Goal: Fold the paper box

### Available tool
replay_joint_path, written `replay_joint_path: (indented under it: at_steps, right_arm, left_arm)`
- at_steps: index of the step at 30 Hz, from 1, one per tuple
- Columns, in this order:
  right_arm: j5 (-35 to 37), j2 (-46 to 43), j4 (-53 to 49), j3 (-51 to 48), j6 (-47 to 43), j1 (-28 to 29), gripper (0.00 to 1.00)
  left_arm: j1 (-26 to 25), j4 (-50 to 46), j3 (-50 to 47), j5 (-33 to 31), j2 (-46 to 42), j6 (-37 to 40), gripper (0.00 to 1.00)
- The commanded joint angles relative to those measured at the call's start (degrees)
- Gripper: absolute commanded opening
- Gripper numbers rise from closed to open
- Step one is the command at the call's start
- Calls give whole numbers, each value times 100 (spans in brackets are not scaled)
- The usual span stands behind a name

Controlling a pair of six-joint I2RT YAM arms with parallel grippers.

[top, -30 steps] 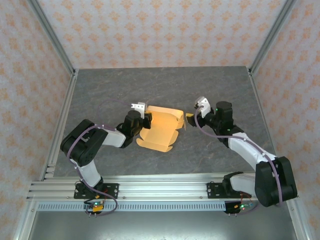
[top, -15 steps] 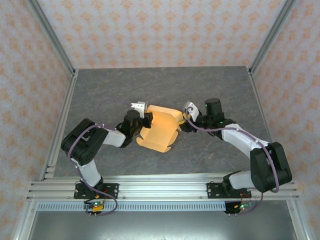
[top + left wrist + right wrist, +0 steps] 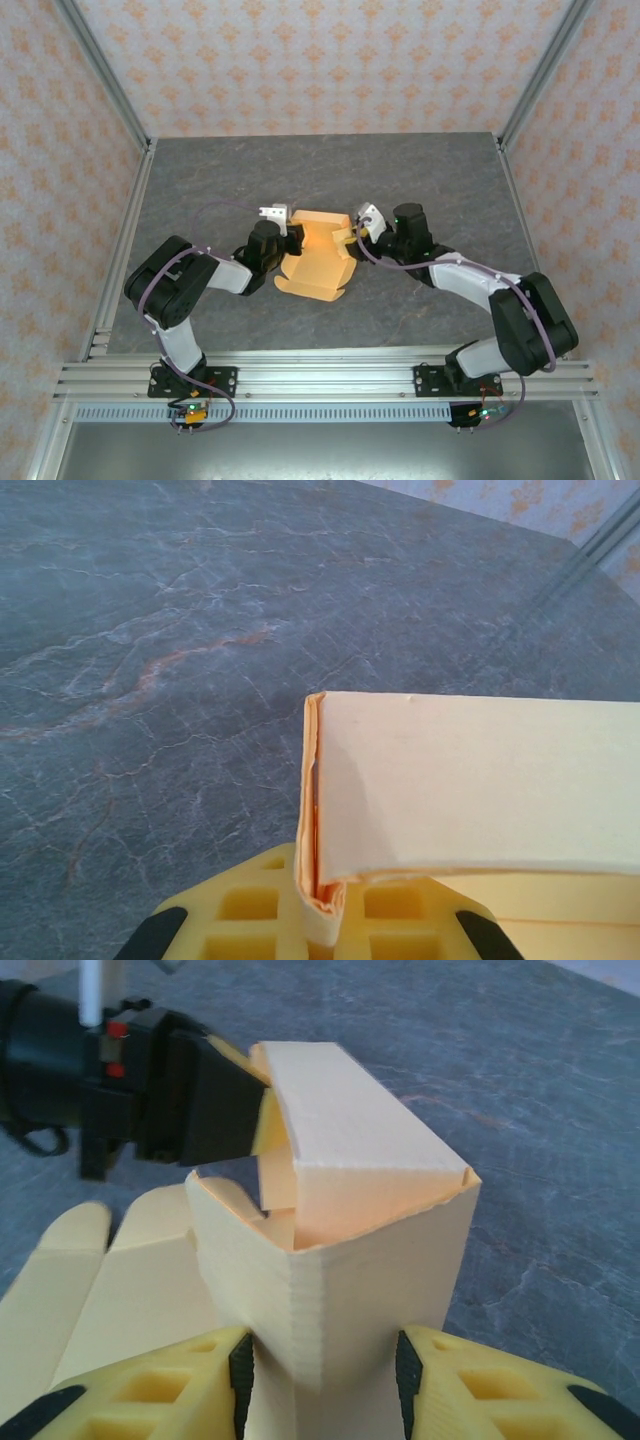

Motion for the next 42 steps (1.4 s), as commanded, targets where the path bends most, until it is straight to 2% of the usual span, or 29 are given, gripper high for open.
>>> replay_joint_path:
  at_steps: [1, 3, 8, 13, 21, 25, 29, 33, 38, 42]
  right_arm:
    - [1120, 228, 1155, -265, 622, 329, 46]
    - [1825, 365, 1481, -312, 722, 586, 47]
    - [3075, 717, 2120, -303, 1040, 867, 44]
    - [3551, 1029, 2440, -201, 1045, 966, 41]
    - [4657, 1504, 3122, -201, 1296, 1021, 28]
    - [5330, 1753, 3378, -113, 1603, 1021, 28]
    - [6019, 1937, 3430, 57, 1801, 1081, 40]
    - [6572, 2059, 3439, 217, 2000, 1109, 37]
    - [6775, 2145, 3449, 311, 2227, 1126, 35]
    - [6621, 2150, 3566, 263, 2186, 1136, 20]
  left_arm:
    - [-31, 157, 33, -373, 22, -195, 0]
    - [-100, 65, 49, -566, -3, -156, 0]
    - [-462, -180, 105, -1231, -165, 108, 0]
    - [-696, -206, 205, -1496, -100, 76, 0]
    - [-999, -246, 236, -2053, -85, -202, 0]
    - [-1158, -307, 234, -2376, -101, -274, 0]
    - [-1309, -505, 325, -2739, -33, -416, 0]
    - [-1406, -720, 460, -2997, 54, -502, 0]
    - [-1473, -795, 560, -3095, 145, -552, 0]
    - [-1473, -881, 611, -3178, 189, -608, 0]
